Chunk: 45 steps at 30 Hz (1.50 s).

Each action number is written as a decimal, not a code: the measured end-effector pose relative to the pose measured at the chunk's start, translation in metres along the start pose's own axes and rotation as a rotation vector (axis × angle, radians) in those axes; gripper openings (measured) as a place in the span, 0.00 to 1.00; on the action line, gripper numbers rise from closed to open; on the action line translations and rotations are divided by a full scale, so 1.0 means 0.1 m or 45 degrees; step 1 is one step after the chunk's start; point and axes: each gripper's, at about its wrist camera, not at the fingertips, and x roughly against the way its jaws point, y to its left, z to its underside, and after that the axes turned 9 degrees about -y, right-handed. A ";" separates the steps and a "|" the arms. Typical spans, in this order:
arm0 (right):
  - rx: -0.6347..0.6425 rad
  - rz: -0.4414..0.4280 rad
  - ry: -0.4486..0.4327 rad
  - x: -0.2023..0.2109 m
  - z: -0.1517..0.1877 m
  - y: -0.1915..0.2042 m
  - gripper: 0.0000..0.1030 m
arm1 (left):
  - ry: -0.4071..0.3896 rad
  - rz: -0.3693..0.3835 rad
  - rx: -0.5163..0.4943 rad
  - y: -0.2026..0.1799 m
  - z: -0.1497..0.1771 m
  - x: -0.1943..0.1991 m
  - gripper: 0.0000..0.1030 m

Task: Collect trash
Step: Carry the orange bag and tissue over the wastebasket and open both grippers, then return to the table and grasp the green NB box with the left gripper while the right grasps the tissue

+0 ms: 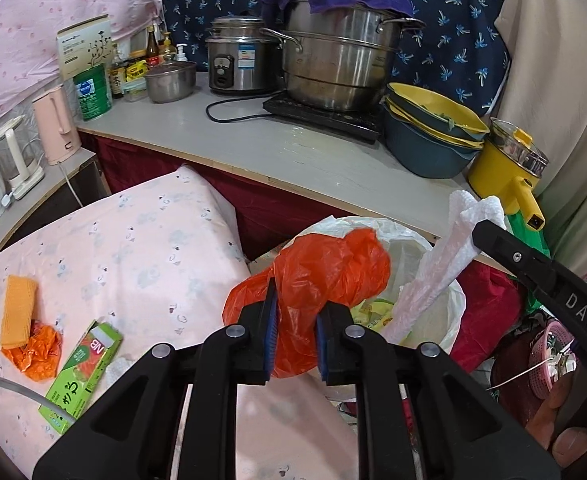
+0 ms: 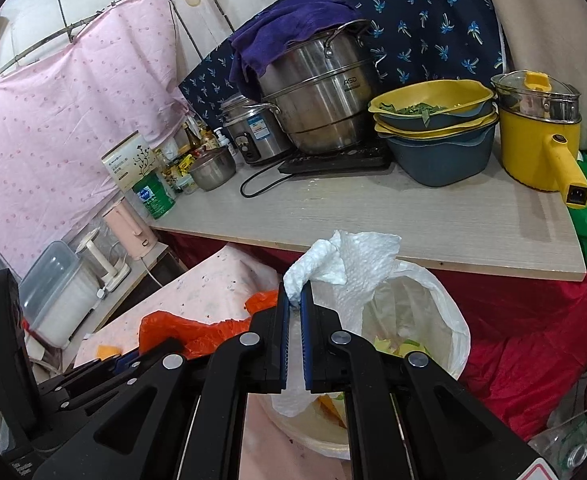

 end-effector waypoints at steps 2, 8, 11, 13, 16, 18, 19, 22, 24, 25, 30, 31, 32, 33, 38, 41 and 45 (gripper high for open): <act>0.003 0.006 0.002 -0.01 0.00 -0.02 0.06 | 0.001 0.007 0.002 -0.03 -0.01 -0.03 0.18; -0.001 0.022 -0.008 -0.02 0.01 -0.03 0.12 | -0.009 -0.002 0.005 -0.03 -0.03 -0.04 0.37; -0.003 0.023 -0.014 -0.02 0.00 -0.02 0.19 | -0.014 -0.009 0.007 -0.01 -0.03 -0.03 0.40; 0.000 0.023 -0.021 -0.01 -0.01 0.00 0.22 | -0.017 -0.013 0.009 0.01 -0.03 -0.01 0.40; 0.007 0.018 -0.024 0.00 -0.01 0.04 0.23 | -0.021 -0.020 0.013 0.04 -0.04 0.01 0.41; 0.016 0.013 -0.025 0.01 -0.01 0.08 0.23 | -0.026 -0.025 0.019 0.07 -0.03 0.03 0.41; 0.020 0.011 -0.025 0.02 -0.01 0.11 0.23 | -0.028 -0.027 0.022 0.08 -0.03 0.04 0.41; 0.032 -0.001 -0.025 0.03 0.00 0.18 0.23 | -0.035 -0.039 0.028 0.12 -0.03 0.08 0.41; 0.041 -0.009 -0.025 0.04 0.00 0.24 0.23 | -0.040 -0.042 0.037 0.16 -0.03 0.12 0.41; 0.045 -0.013 -0.024 0.05 0.01 0.26 0.23 | -0.043 -0.047 0.039 0.18 -0.03 0.14 0.41; 0.074 -0.036 -0.014 0.07 0.07 0.42 0.24 | -0.058 -0.070 0.050 0.29 0.00 0.23 0.41; 0.080 -0.042 -0.012 0.08 0.08 0.46 0.24 | -0.060 -0.076 0.053 0.32 0.00 0.25 0.41; 0.084 -0.047 -0.011 0.08 0.09 0.50 0.25 | -0.062 -0.082 0.057 0.35 0.01 0.27 0.41; 0.089 -0.053 -0.009 0.09 0.11 0.53 0.25 | -0.063 -0.090 0.062 0.39 0.02 0.29 0.41; 0.113 -0.083 0.002 0.11 0.17 0.72 0.25 | -0.079 -0.123 0.080 0.56 0.05 0.42 0.41; 0.131 -0.103 0.012 0.12 0.23 0.85 0.25 | -0.088 -0.147 0.096 0.67 0.08 0.50 0.41; 0.158 -0.132 0.033 0.13 0.33 1.01 0.25 | -0.089 -0.181 0.119 0.84 0.14 0.58 0.41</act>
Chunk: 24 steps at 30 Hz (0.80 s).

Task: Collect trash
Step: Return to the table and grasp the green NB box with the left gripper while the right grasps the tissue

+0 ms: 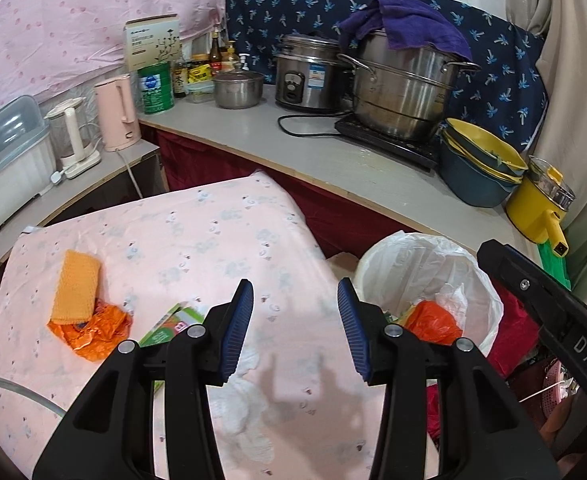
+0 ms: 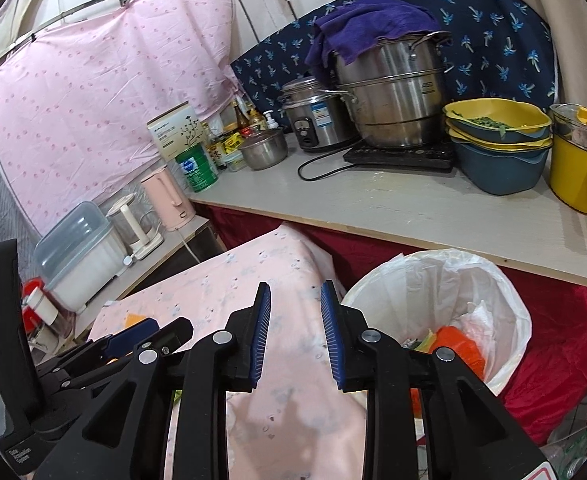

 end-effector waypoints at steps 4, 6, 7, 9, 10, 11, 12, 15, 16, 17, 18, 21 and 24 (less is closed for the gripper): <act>0.020 -0.032 0.026 -0.02 0.11 0.17 0.29 | 0.005 -0.044 0.006 0.20 0.08 0.07 0.41; 0.035 -0.051 0.044 -0.03 0.18 0.27 0.30 | 0.011 -0.070 0.007 0.29 0.12 0.09 0.42; 0.044 -0.059 0.054 -0.04 0.22 0.32 0.30 | 0.014 -0.085 0.008 0.35 0.15 0.11 0.43; 0.060 -0.075 0.079 -0.07 0.30 0.41 0.30 | 0.020 -0.107 0.020 0.46 0.19 0.13 0.47; 0.066 -0.083 0.091 -0.08 0.35 0.45 0.30 | 0.024 -0.114 0.025 0.51 0.21 0.14 0.48; 0.073 -0.091 0.106 -0.10 0.40 0.50 0.30 | 0.028 -0.128 0.029 0.57 0.24 0.15 0.50; 0.080 -0.096 0.118 -0.11 0.45 0.54 0.32 | 0.031 -0.140 0.030 0.63 0.27 0.16 0.51; 0.099 -0.108 0.152 -0.15 0.60 0.66 0.40 | 0.049 -0.180 0.039 0.79 0.36 0.17 0.53; 0.103 -0.114 0.165 -0.16 0.65 0.69 0.41 | 0.057 -0.189 0.047 0.86 0.39 0.18 0.54; 0.106 -0.119 0.179 -0.18 0.70 0.72 0.41 | 0.062 -0.196 0.052 0.92 0.42 0.18 0.56; 0.111 -0.123 0.197 -0.20 0.76 0.76 0.42 | 0.068 -0.203 0.056 0.97 0.46 0.18 0.59; 0.128 -0.130 0.248 -0.28 0.94 0.86 0.44 | 0.087 -0.234 0.049 1.13 0.58 0.18 0.65; 0.142 -0.137 0.298 -0.36 1.11 0.94 0.45 | 0.114 -0.246 0.043 1.23 0.71 0.16 0.69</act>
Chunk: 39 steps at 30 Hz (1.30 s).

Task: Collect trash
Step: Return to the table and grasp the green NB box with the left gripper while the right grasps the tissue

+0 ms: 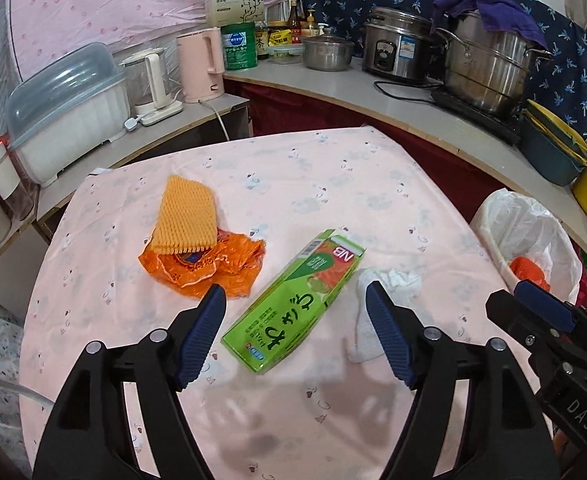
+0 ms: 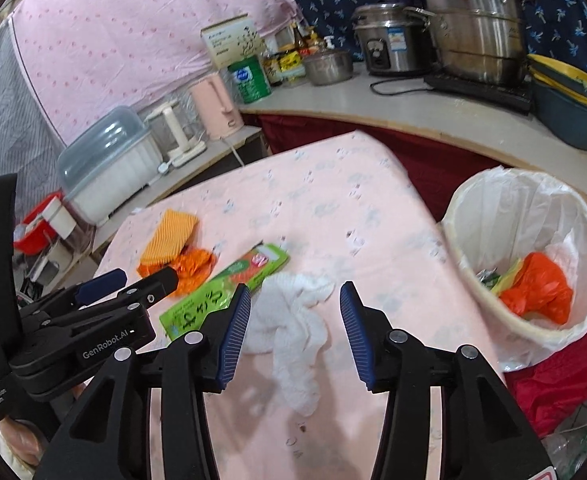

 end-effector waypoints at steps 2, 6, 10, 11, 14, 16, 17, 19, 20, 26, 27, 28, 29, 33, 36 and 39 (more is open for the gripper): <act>0.010 -0.003 0.033 -0.09 0.08 0.05 0.45 | 0.019 -0.004 -0.019 0.04 0.08 -0.04 0.71; 0.037 0.011 0.089 -0.26 0.23 0.14 0.45 | 0.056 -0.022 -0.048 0.10 0.23 -0.14 0.73; 0.035 0.024 0.143 -0.43 0.35 0.14 0.45 | 0.091 -0.020 -0.047 0.18 0.33 -0.25 0.74; 0.035 0.026 0.154 -0.47 0.37 0.13 0.45 | 0.096 -0.022 -0.052 0.19 0.35 -0.28 0.75; 0.036 0.036 0.178 -0.57 0.41 0.13 0.45 | 0.106 -0.022 -0.065 0.21 0.38 -0.35 0.78; 0.034 0.041 0.189 -0.63 0.43 0.12 0.45 | 0.112 -0.021 -0.078 0.21 0.40 -0.41 0.80; 0.033 0.044 0.198 -0.67 0.44 0.11 0.45 | 0.117 -0.019 -0.083 0.21 0.41 -0.44 0.80; 0.031 0.050 0.209 -0.72 0.46 0.10 0.45 | 0.127 -0.015 -0.092 0.21 0.43 -0.51 0.81; 0.031 0.053 0.213 -0.74 0.46 0.10 0.45 | 0.132 -0.017 -0.096 0.21 0.44 -0.55 0.81; 0.050 0.065 0.219 -0.86 0.47 0.10 0.45 | 0.171 -0.007 -0.096 0.21 0.45 -0.75 0.81; 0.056 0.068 0.217 -0.87 0.46 0.11 0.45 | 0.175 -0.008 -0.095 0.21 0.45 -0.79 0.81; 0.060 0.070 0.216 -0.88 0.46 0.11 0.45 | 0.178 -0.006 -0.093 0.21 0.44 -0.81 0.81; 0.061 0.069 0.216 -0.89 0.45 0.11 0.45 | 0.183 -0.001 -0.089 0.21 0.44 -0.84 0.81; 0.063 0.063 0.212 -0.92 0.44 0.10 0.45 | 0.194 0.009 -0.084 0.20 0.43 -0.93 0.81; 0.072 0.067 0.207 -0.93 0.44 0.10 0.42 | 0.211 0.020 -0.077 0.17 0.43 -0.98 0.73; 0.059 0.068 0.207 -0.93 0.42 0.07 0.30 | 0.213 0.027 -0.069 0.14 0.41 -0.97 0.59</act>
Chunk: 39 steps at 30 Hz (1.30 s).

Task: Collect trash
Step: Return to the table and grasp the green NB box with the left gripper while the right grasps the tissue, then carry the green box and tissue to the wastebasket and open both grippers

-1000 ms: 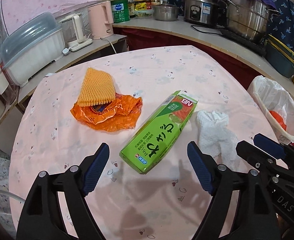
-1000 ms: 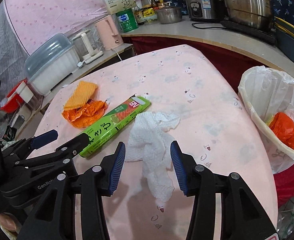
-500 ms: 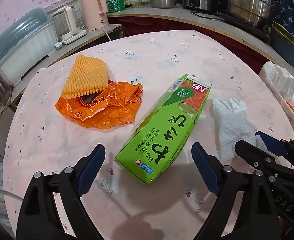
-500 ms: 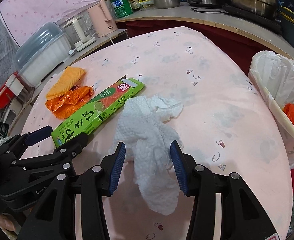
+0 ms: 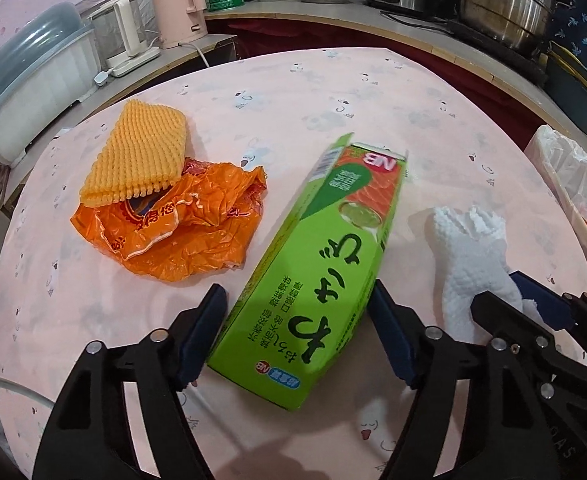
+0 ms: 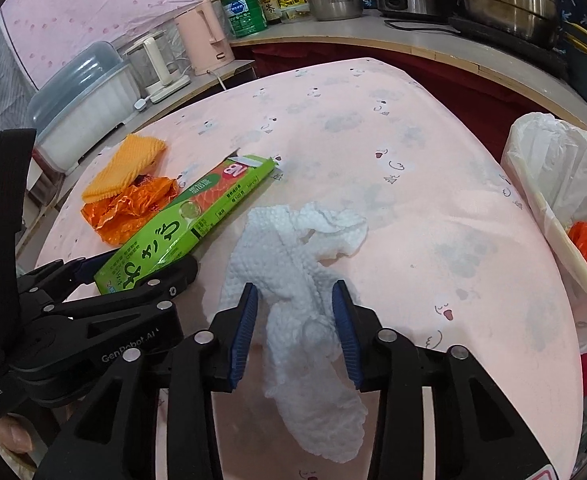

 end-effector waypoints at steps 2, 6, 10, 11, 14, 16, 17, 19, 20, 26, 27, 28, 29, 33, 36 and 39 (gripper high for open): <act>-0.019 -0.003 0.002 0.01 -0.01 -0.04 0.23 | 0.004 0.002 0.003 -0.02 -0.01 0.01 0.51; -0.050 -0.012 -0.004 0.07 -0.01 -0.12 0.15 | -0.002 -0.001 0.018 -0.06 -0.02 0.07 0.48; -0.062 -0.014 -0.033 0.19 -0.04 -0.17 0.14 | -0.031 0.000 0.023 -0.12 -0.03 0.20 0.48; -0.066 -0.015 -0.045 0.23 -0.05 -0.18 0.14 | -0.040 0.003 0.025 -0.14 -0.04 0.24 0.47; -0.076 -0.017 -0.080 0.36 -0.11 -0.23 0.14 | -0.068 0.013 0.016 -0.24 -0.09 0.37 0.46; -0.082 -0.017 -0.106 0.45 -0.15 -0.26 0.14 | -0.088 0.021 0.009 -0.31 -0.13 0.45 0.45; -0.085 -0.017 -0.120 0.50 -0.17 -0.28 0.14 | -0.102 0.026 0.001 -0.36 -0.16 0.50 0.45; -0.090 -0.015 -0.144 0.59 -0.21 -0.31 0.14 | -0.118 0.034 -0.008 -0.43 -0.20 0.57 0.44; -0.093 -0.013 -0.159 0.64 -0.23 -0.33 0.14 | -0.128 0.039 -0.011 -0.47 -0.23 0.60 0.43; -0.116 -0.001 -0.240 0.93 -0.36 -0.49 0.14 | -0.183 0.058 -0.036 -0.70 -0.35 0.82 0.42; -0.120 0.002 -0.253 0.98 -0.38 -0.52 0.14 | -0.193 0.058 -0.041 -0.74 -0.37 0.85 0.42; -0.125 0.004 -0.266 1.02 -0.39 -0.55 0.14 | -0.202 0.066 -0.047 -0.79 -0.38 0.89 0.42; -0.130 0.008 -0.279 1.07 -0.41 -0.57 0.14 | -0.209 0.072 -0.051 -0.83 -0.40 0.91 0.42; -0.155 0.020 -0.324 1.21 -0.47 -0.69 0.14 | -0.242 0.093 -0.082 -1.01 -0.47 1.03 0.42; -0.171 0.036 -0.357 1.32 -0.52 -0.80 0.14 | -0.263 0.113 -0.104 -1.15 -0.54 1.10 0.42; -0.190 0.052 -0.388 1.43 -0.55 -0.91 0.14 | -0.289 0.136 -0.130 -1.29 -0.60 1.17 0.42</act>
